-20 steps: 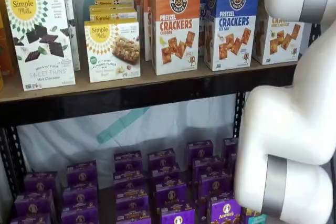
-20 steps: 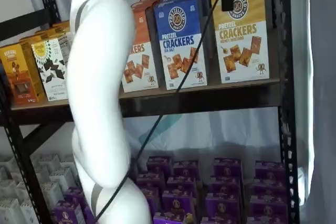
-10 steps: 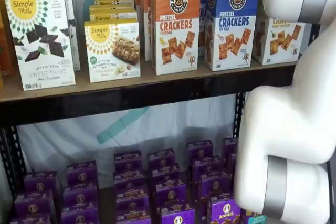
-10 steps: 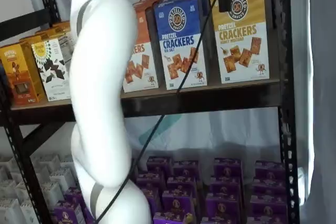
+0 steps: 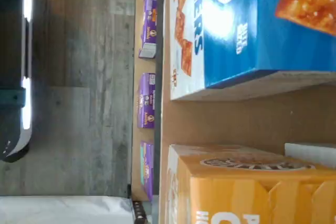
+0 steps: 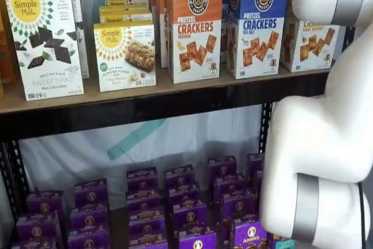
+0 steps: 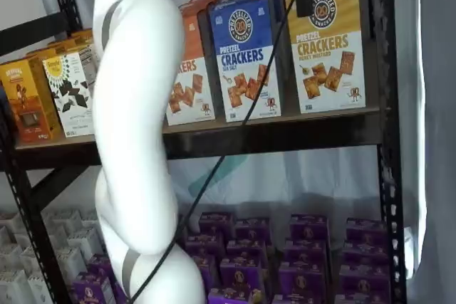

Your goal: Retrieve the yellow and white box located on the top shelf, the sixth one from the left

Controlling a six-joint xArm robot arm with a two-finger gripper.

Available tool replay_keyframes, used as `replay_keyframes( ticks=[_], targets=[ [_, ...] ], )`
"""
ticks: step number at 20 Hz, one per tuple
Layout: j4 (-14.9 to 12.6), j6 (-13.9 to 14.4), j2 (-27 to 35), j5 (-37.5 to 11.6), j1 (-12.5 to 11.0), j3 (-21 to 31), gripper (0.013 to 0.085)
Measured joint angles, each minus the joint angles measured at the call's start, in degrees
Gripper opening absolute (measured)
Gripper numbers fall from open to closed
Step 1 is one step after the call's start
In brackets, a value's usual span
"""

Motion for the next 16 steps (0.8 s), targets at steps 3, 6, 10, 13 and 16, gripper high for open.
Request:
replay_keyframes(
  ticks=[3, 6, 10, 13, 16],
  targets=[
    [-0.56, -0.04, -0.31, 0.04, 0.17, 0.40, 0.0850],
    [-0.51, -0.04, -0.67, -0.24, 0.18, 0.93, 0.0850],
    [-0.38, 0.01, -0.88, -0.33, 0.19, 1.15, 0.0810],
    [-0.12, 0.03, -0.59, 0.21, 0.03, 0.51, 0.0770],
    [0.00, 0.01, -0.30, 0.62, -0.10, -0.18, 0.0770]
  ],
)
